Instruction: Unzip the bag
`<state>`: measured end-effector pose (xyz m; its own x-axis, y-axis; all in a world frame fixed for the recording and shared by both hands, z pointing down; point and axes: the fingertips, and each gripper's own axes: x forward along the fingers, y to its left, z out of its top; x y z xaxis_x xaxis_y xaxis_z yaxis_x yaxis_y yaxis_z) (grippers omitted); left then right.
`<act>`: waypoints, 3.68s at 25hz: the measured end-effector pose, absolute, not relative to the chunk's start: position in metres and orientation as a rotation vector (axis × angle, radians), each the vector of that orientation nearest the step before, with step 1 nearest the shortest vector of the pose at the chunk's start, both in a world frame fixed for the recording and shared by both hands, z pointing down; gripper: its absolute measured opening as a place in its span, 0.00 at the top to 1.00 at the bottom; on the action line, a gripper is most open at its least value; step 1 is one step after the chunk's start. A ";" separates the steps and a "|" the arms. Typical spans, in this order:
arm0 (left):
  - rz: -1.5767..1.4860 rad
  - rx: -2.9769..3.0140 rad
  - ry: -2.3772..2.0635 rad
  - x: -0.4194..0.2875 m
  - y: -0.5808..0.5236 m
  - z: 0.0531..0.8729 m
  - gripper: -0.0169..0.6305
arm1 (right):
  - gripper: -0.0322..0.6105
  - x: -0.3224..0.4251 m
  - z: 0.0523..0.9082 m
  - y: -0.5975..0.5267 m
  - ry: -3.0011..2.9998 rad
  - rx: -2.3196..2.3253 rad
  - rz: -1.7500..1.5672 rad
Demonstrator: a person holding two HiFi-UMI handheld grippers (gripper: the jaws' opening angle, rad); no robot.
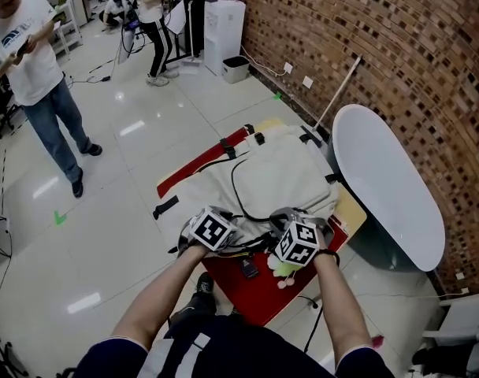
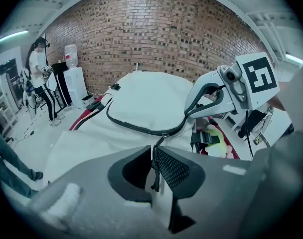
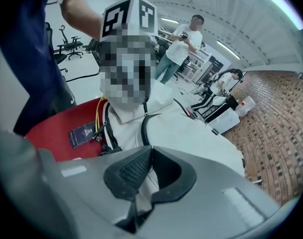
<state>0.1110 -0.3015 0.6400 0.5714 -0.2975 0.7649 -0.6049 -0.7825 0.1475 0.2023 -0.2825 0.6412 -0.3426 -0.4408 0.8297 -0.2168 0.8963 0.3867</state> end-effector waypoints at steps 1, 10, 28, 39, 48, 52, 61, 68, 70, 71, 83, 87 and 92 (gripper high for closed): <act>1.079 2.416 -0.732 0.109 -0.305 0.641 0.91 | 0.93 0.202 0.641 -0.282 -1.932 0.483 -0.241; 1.135 2.476 -0.716 0.095 -0.337 0.644 0.91 | 0.91 0.196 0.619 -0.288 -1.968 0.633 -0.164; 1.127 2.581 -0.527 0.090 -0.372 0.651 0.91 | 0.87 0.131 0.652 -0.306 -1.920 0.757 0.033; 1.268 2.625 -0.562 0.079 -0.433 0.658 0.91 | 0.88 0.135 0.646 -0.301 -1.917 0.850 0.097; 1.375 2.677 -0.553 0.084 -0.477 0.667 0.91 | 0.88 0.135 0.645 -0.300 -1.922 0.921 0.167; 1.386 2.724 -0.539 0.091 -0.498 0.668 0.91 | 0.89 0.134 0.646 -0.299 -1.930 0.949 0.188; 1.329 2.840 -0.479 0.130 -0.521 0.666 0.91 | 0.89 0.139 0.648 -0.287 -1.934 0.993 0.219; 1.291 2.868 -0.465 0.154 -0.524 0.661 0.91 | 0.89 0.139 0.649 -0.282 -1.942 0.999 0.240; 1.273 2.872 -0.487 0.155 -0.524 0.660 0.91 | 0.89 0.141 0.648 -0.283 -1.948 1.017 0.243; 1.257 2.872 -0.502 0.154 -0.524 0.658 0.91 | 0.89 0.142 0.647 -0.285 -1.953 1.034 0.246; 1.055 2.783 -0.759 0.082 -0.492 0.603 0.76 | 0.79 0.159 0.588 -0.300 -2.110 1.273 0.217; 0.891 2.791 -0.868 0.060 -0.452 0.554 0.81 | 0.90 0.160 0.554 -0.298 -2.233 1.331 0.178; 0.681 2.877 -0.973 0.057 -0.392 0.491 0.97 | 0.94 0.156 0.506 -0.295 -2.408 1.347 0.103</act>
<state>0.0569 -0.3925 0.4907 0.7086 -0.5716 0.4137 -0.5843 -0.8040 -0.1101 0.1561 -0.2946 0.5059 -0.4696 -0.8067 0.3587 -0.8344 0.5383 0.1182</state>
